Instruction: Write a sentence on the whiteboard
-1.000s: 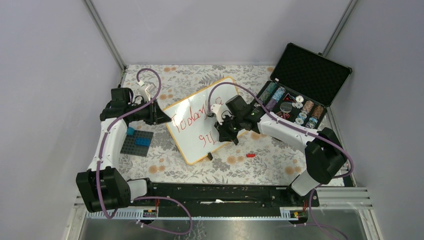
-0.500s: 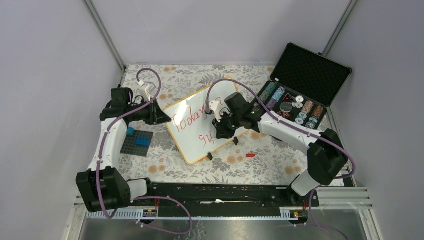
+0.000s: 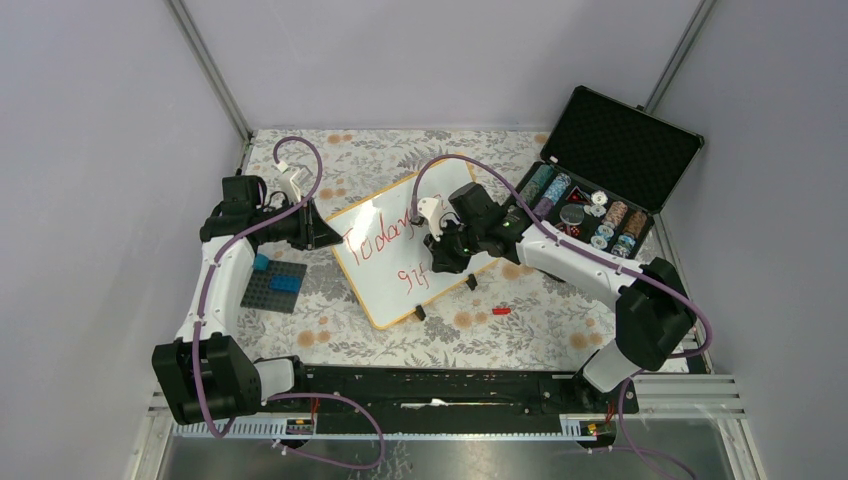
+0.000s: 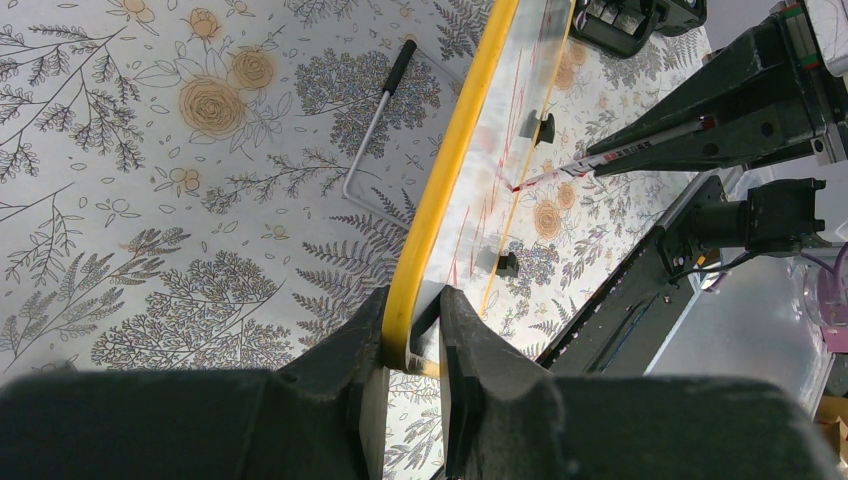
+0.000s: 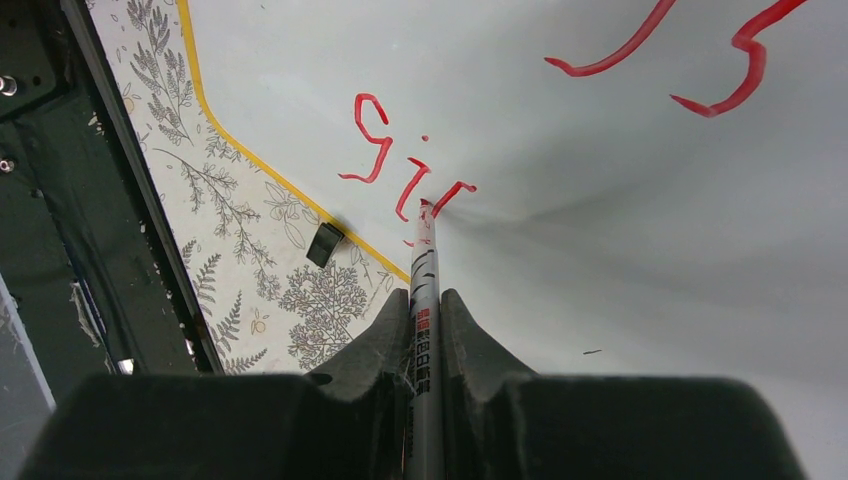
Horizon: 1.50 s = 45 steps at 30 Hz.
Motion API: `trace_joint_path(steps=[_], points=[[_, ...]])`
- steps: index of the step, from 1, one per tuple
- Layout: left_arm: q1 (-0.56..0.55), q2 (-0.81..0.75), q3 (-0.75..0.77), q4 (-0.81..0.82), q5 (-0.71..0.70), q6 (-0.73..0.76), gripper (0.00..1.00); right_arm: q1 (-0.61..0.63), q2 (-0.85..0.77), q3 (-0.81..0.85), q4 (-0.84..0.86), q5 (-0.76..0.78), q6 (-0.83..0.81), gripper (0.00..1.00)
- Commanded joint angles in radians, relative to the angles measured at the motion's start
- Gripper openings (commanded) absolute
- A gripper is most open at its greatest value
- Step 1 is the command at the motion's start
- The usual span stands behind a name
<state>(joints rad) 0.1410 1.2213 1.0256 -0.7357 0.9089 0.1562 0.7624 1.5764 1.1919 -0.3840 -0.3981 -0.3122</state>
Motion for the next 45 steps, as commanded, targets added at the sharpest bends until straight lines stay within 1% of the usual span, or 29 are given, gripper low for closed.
trace_joint_path(steps=[1, 12, 14, 19, 21, 26, 31, 36, 45], points=[[-0.021, 0.012, -0.002, 0.017, -0.068, 0.041, 0.05, -0.009, -0.007, 0.035, 0.029, 0.056, -0.021, 0.0], [-0.02, 0.014, -0.002, 0.019, -0.067, 0.042, 0.05, -0.046, -0.051, 0.017, 0.015, 0.045, -0.033, 0.0], [-0.02, 0.012, -0.004, 0.018, -0.068, 0.043, 0.05, -0.047, -0.053, 0.022, 0.012, 0.022, -0.025, 0.0], [-0.02, 0.011, -0.003, 0.018, -0.068, 0.042, 0.05, -0.047, -0.075, 0.039, -0.021, -0.094, -0.017, 0.0], [-0.02, 0.008, -0.004, 0.018, -0.069, 0.042, 0.05, -0.046, -0.083, 0.041, -0.045, -0.114, -0.024, 0.0], [-0.021, 0.006, -0.007, 0.018, -0.066, 0.041, 0.05, -0.049, -0.105, 0.016, -0.06, -0.085, -0.031, 0.0], [-0.021, 0.003, -0.007, 0.018, -0.066, 0.042, 0.05, -0.08, -0.105, 0.015, -0.047, -0.087, -0.019, 0.0], [-0.021, 0.001, -0.007, 0.018, -0.067, 0.043, 0.05, -0.097, -0.093, 0.026, -0.029, -0.106, -0.007, 0.0], [-0.021, 0.001, -0.005, 0.018, -0.068, 0.042, 0.05, -0.098, -0.063, 0.035, -0.009, -0.088, -0.001, 0.0]])
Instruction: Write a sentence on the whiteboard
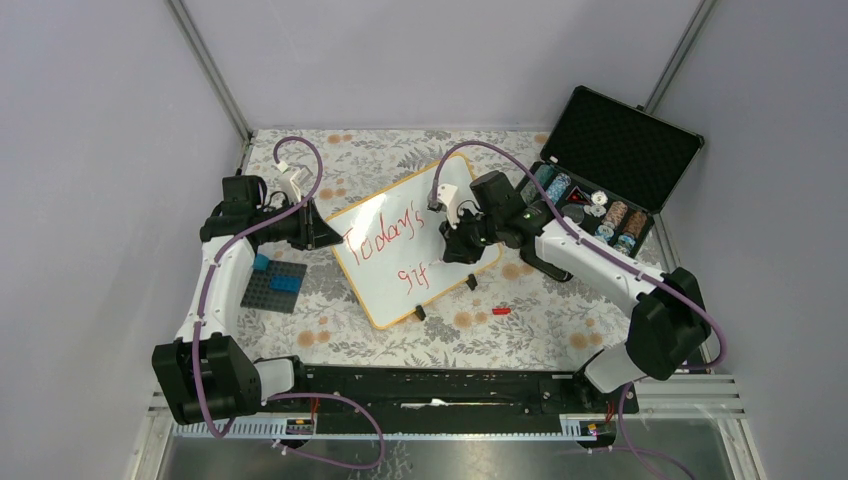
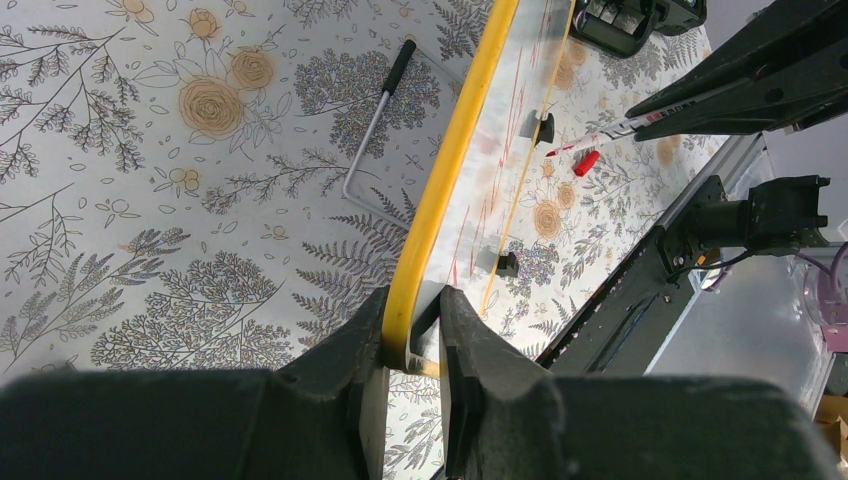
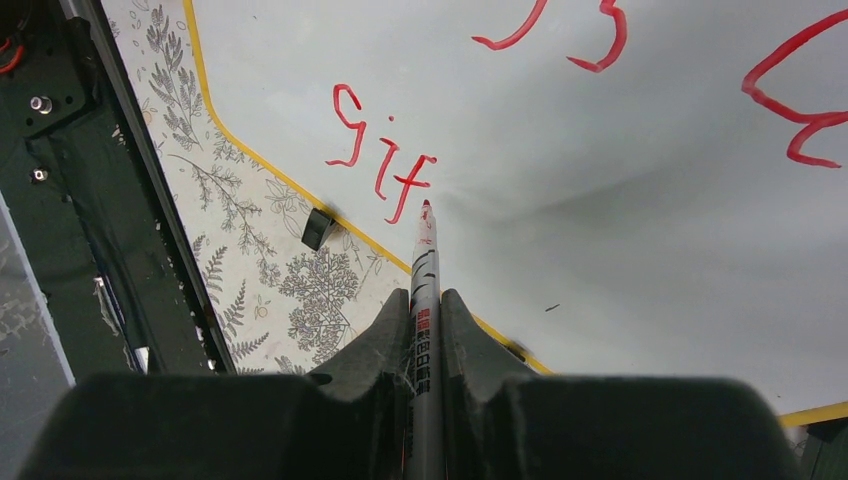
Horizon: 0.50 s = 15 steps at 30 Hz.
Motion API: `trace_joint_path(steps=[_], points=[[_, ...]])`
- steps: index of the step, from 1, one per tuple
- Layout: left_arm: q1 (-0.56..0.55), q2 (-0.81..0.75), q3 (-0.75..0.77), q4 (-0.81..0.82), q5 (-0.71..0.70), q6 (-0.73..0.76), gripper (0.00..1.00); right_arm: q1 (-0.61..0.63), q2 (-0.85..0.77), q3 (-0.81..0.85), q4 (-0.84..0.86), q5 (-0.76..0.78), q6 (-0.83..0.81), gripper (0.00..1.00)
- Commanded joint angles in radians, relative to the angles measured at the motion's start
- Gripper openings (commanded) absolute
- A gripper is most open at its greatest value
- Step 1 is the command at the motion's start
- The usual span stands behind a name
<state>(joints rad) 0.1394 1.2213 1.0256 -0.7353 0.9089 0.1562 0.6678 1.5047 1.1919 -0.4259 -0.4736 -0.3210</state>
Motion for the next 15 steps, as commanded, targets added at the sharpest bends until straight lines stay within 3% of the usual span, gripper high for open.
trace_joint_path(steps=[1, 15], points=[[-0.02, 0.002, -0.004, 0.017, -0.067, 0.042, 0.05, -0.002, 0.014, 0.036, 0.032, -0.01, 0.008, 0.0], [-0.02, 0.004, -0.007, 0.017, -0.072, 0.043, 0.05, 0.003, 0.067, 0.059, 0.059, 0.035, 0.014, 0.0]])
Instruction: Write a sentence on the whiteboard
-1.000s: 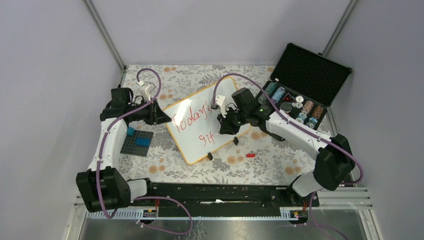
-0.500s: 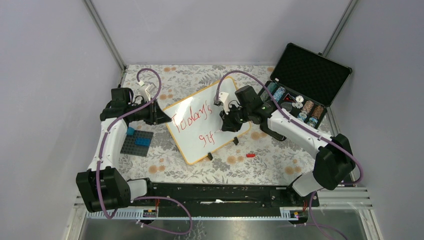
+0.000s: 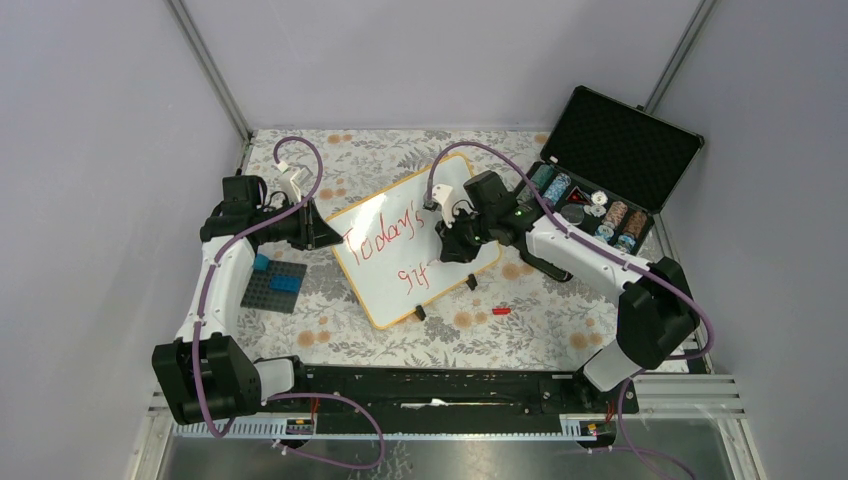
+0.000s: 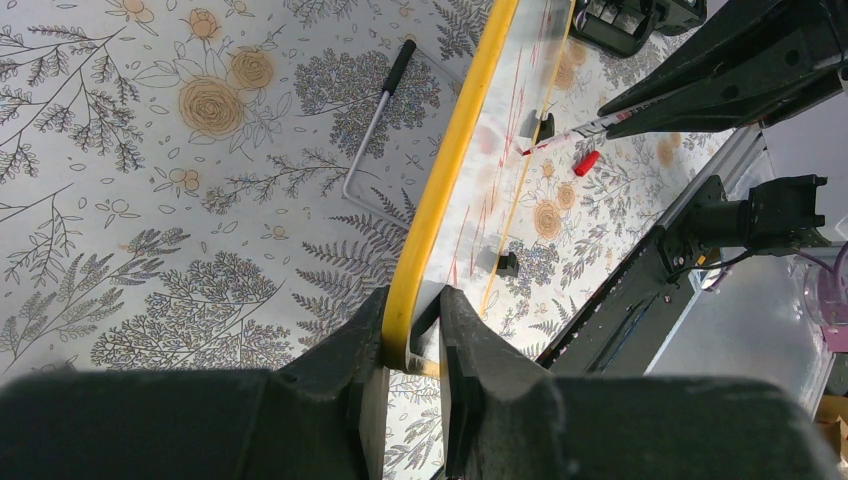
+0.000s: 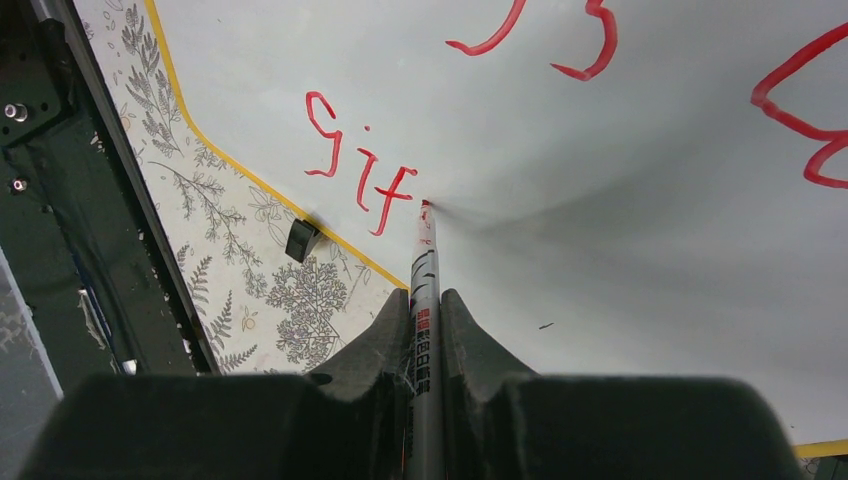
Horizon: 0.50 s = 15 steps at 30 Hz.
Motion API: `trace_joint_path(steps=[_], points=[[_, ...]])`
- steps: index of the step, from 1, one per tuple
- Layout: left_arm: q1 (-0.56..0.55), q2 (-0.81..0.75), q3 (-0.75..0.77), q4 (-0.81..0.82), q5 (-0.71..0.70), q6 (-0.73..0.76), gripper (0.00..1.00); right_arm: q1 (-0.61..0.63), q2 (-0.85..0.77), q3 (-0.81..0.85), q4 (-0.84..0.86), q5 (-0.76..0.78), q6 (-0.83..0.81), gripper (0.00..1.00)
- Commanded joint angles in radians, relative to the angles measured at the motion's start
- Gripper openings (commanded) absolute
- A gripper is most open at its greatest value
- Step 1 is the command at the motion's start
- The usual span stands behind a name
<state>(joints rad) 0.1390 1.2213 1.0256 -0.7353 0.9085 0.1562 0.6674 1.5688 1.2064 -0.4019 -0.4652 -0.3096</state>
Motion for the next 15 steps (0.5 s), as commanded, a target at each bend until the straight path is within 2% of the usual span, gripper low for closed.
trace_joint_path(steps=[1, 15], points=[[-0.02, 0.004, -0.007, 0.017, -0.072, 0.043, 0.05, 0.003, 0.002, 0.044, 0.033, 0.034, -0.001, 0.0], [-0.019, 0.006, -0.007, 0.017, -0.069, 0.044, 0.05, -0.048, -0.032, 0.028, 0.004, 0.059, -0.036, 0.0]])
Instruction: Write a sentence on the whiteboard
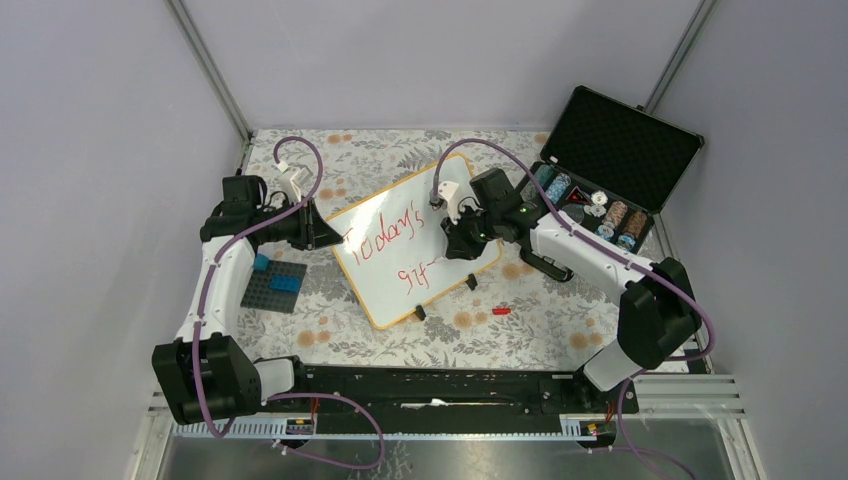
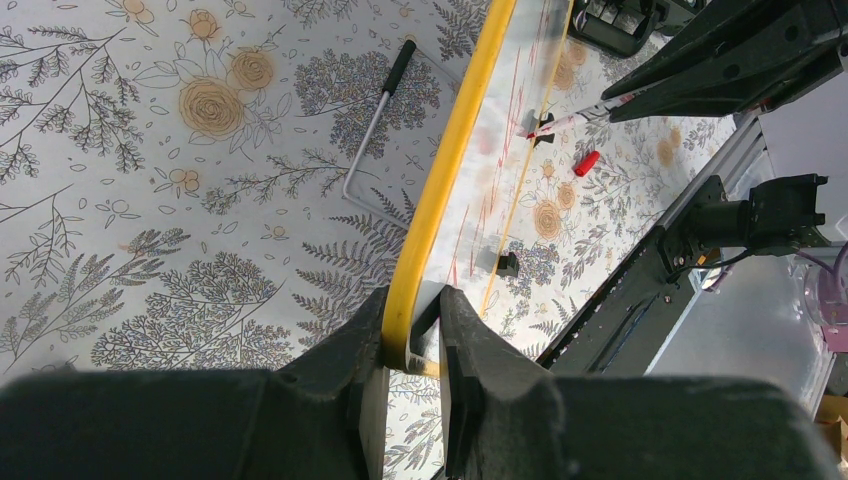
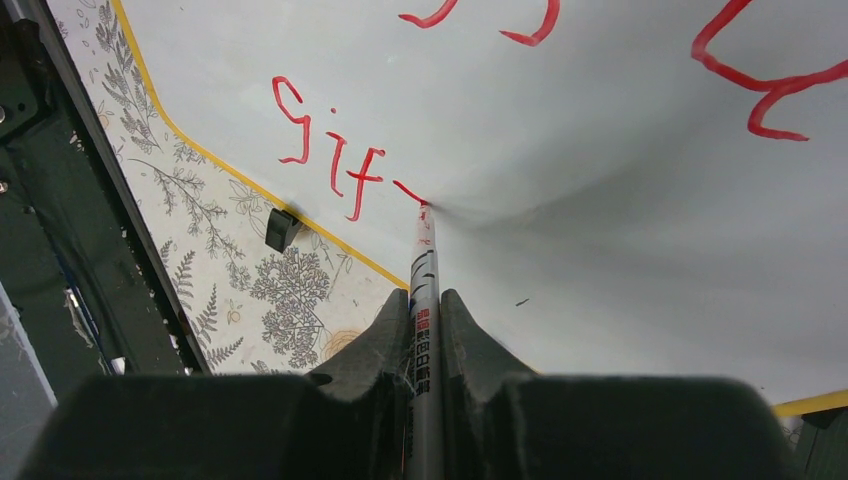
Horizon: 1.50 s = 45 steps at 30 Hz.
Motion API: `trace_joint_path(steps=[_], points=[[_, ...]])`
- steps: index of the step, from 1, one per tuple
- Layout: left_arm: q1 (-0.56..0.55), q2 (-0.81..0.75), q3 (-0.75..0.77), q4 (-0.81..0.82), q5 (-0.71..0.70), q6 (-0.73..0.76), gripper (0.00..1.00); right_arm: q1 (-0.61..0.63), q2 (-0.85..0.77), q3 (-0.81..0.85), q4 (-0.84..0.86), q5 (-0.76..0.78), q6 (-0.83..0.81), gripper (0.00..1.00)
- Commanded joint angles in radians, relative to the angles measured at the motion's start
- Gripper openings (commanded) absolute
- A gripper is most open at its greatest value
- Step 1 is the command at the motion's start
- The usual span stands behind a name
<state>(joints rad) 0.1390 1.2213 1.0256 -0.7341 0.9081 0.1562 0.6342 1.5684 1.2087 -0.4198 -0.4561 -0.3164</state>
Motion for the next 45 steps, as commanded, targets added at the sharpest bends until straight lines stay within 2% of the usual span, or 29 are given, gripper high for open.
trace_joint_path(steps=[1, 11, 26, 45], points=[[-0.019, 0.006, -0.007, 0.016, -0.069, 0.043, 0.05, -0.014, -0.032, 0.028, 0.022, 0.047, -0.028, 0.0], [-0.021, 0.01, -0.007, 0.016, -0.066, 0.045, 0.05, -0.001, -0.075, 0.056, 0.022, -0.061, -0.014, 0.0], [-0.019, 0.019, -0.003, 0.016, -0.069, 0.044, 0.05, 0.006, 0.013, 0.101, 0.037, -0.025, -0.015, 0.0], [-0.02, 0.02, -0.001, 0.016, -0.068, 0.043, 0.05, 0.011, -0.034, -0.044, 0.053, -0.023, -0.018, 0.0]])
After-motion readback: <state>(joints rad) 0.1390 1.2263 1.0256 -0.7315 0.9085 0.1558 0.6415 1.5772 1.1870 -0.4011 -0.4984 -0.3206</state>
